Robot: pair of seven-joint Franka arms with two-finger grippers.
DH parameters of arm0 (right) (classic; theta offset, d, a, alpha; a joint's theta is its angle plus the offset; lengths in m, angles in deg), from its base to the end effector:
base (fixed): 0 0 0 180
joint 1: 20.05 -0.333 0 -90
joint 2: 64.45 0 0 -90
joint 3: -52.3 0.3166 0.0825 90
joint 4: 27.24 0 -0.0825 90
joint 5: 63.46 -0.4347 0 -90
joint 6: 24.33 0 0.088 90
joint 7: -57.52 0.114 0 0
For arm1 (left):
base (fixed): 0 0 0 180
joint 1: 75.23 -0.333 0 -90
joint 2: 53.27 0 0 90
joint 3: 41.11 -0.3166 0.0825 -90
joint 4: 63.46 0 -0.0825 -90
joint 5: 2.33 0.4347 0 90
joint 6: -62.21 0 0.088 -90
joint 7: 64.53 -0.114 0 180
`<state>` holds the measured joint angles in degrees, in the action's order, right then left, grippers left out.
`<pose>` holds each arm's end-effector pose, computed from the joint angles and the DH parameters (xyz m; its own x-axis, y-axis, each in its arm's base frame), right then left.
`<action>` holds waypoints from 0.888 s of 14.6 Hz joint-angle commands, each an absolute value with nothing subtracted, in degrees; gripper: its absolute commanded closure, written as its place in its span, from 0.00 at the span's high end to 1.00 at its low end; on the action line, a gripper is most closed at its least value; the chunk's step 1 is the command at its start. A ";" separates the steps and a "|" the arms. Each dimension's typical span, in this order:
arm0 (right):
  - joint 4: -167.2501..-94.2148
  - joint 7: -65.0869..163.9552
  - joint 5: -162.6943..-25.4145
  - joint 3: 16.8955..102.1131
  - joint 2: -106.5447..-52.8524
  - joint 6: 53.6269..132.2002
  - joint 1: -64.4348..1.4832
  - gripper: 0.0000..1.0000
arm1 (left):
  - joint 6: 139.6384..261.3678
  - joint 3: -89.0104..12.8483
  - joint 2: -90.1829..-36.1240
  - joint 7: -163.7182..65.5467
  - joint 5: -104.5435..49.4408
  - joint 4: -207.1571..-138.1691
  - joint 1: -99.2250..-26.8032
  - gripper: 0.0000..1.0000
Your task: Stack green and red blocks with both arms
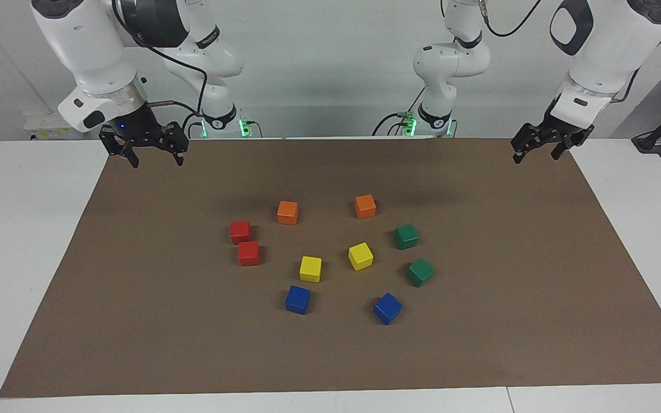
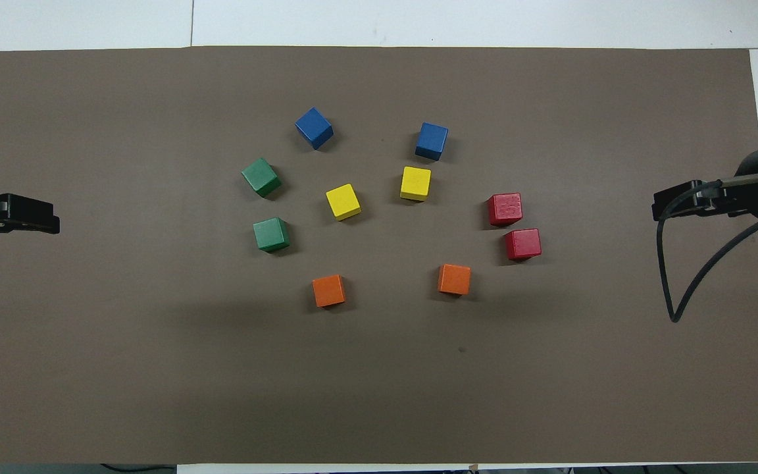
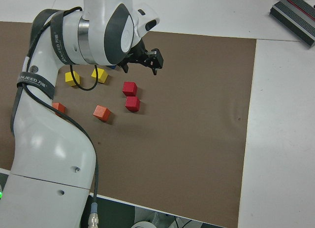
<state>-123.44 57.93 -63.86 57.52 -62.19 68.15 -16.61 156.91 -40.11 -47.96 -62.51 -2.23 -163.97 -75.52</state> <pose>0.5941 0.0201 0.5887 0.9994 0.0234 -0.0257 0.0234 -0.9997 -0.0032 0.5802 -0.0074 0.5839 0.9997 0.0228 -0.0086 0.0228 -0.9997 -0.0037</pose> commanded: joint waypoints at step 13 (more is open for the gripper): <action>-133.49 64.38 -64.87 58.28 -63.20 81.99 -21.37 1.00 | 166.78 -39.26 -45.79 -56.81 -3.29 -173.14 -69.71 1.00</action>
<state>-129.90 63.95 -64.24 58.17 -62.59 77.28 -21.52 162.67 -39.07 -47.24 -60.30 -2.53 -169.25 -72.60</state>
